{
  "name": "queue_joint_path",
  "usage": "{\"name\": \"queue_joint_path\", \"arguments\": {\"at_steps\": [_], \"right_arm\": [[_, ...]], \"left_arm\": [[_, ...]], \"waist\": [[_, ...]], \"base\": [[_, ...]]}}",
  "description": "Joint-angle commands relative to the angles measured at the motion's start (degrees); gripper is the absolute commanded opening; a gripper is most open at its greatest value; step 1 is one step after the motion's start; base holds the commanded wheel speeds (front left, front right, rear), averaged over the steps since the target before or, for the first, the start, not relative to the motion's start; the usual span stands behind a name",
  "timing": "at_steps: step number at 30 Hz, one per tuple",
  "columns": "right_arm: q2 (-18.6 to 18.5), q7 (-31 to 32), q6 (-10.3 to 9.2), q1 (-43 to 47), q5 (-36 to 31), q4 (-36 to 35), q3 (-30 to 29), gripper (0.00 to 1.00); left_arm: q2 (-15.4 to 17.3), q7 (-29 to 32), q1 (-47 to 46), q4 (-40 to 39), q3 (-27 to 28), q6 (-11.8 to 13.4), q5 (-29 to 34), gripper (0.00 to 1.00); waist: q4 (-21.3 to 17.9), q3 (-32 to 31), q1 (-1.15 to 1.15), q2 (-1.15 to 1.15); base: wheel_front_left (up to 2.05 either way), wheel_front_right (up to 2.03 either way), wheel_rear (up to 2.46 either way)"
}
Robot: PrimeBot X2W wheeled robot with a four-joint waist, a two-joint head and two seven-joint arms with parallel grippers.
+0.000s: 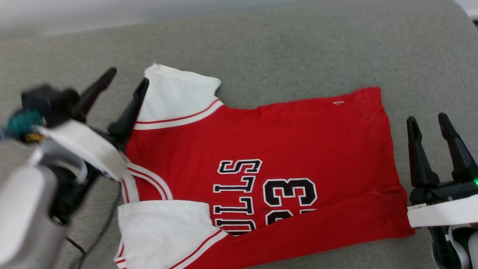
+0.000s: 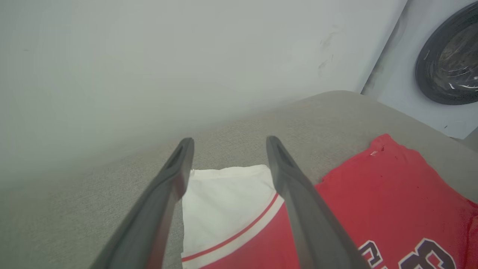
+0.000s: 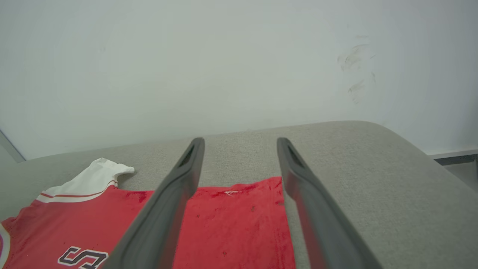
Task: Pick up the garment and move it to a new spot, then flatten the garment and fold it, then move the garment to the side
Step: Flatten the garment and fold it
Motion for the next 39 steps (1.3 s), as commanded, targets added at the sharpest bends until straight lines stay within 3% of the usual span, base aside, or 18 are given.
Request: {"name": "queue_joint_path", "arguments": {"at_steps": [1,9,12,16,21,31,32,33,34,39], "right_arm": [[0.4,-0.5,-0.01,-1.3,0.2,0.2,0.5,1.00],[1.5,-1.4,-0.02,-3.7,1.7,2.6,3.5,1.00],[1.5,-1.8,-0.02,-4.3,1.8,3.7,4.7,1.00],[2.6,-2.5,-0.01,-5.5,2.3,4.2,7.5,1.00],[3.4,-3.6,-0.02,-6.6,2.4,5.4,9.9,1.00],[3.2,-4.9,-0.02,-8.0,2.8,7.0,10.3,1.00],[3.1,-5.0,-0.02,-8.0,2.8,7.0,10.2,1.00],[3.1,-5.1,-0.02,-8.1,2.7,7.0,10.1,1.00],[2.9,-5.1,-0.02,-8.2,2.5,7.0,10.1,1.00],[2.0,-4.8,-0.02,-7.8,1.8,7.0,9.3,1.00]], "left_arm": [[2.0,2.3,-2.6,0.5,-0.1,-0.2,-0.8,1.00],[12.2,29.2,-19.5,6.0,-6.3,-0.3,-9.3,1.00],[13.3,37.2,-24.1,9.5,-8.2,-0.3,-11.2,1.00],[13.3,47.0,-29.5,13.5,-8.5,1.9,-14.3,1.00],[14.5,52.5,-33.1,16.1,-9.6,3.1,-13.7,1.00],[14.0,53.7,-34.3,21.0,-9.8,4.7,-13.5,1.00],[13.9,53.9,-34.1,21.3,-9.9,4.5,-13.7,0.91],[14.0,53.6,-34.0,21.6,-10.1,4.2,-13.6,0.42],[13.9,53.2,-33.9,21.7,-10.3,3.9,-13.3,0.00],[11.8,47.4,-32.9,22.6,-10.2,3.7,-12.3,0.00]], "waist": [[-3.1,3.5,0.00,0.00],[-7.1,9.0,0.00,0.00],[-8.0,10.4,0.00,0.00],[-9.2,12.9,0.00,0.00],[-10.7,15.6,0.00,0.00],[-11.9,17.4,0.00,0.00],[-11.9,17.5,0.00,0.00],[-11.8,17.5,0.00,0.00],[-11.7,17.4,0.00,0.00],[-9.8,15.8,0.00,0.00]], "base": [[0.00,0.00,0.00],[0.00,0.00,0.00],[0.00,0.00,0.00],[0.00,0.00,0.00],[0.00,0.00,0.00],[0.00,0.00,0.00],[0.00,0.00,0.00],[0.00,0.00,0.00],[0.00,0.00,0.00],[0.00,0.00,0.00]]}}
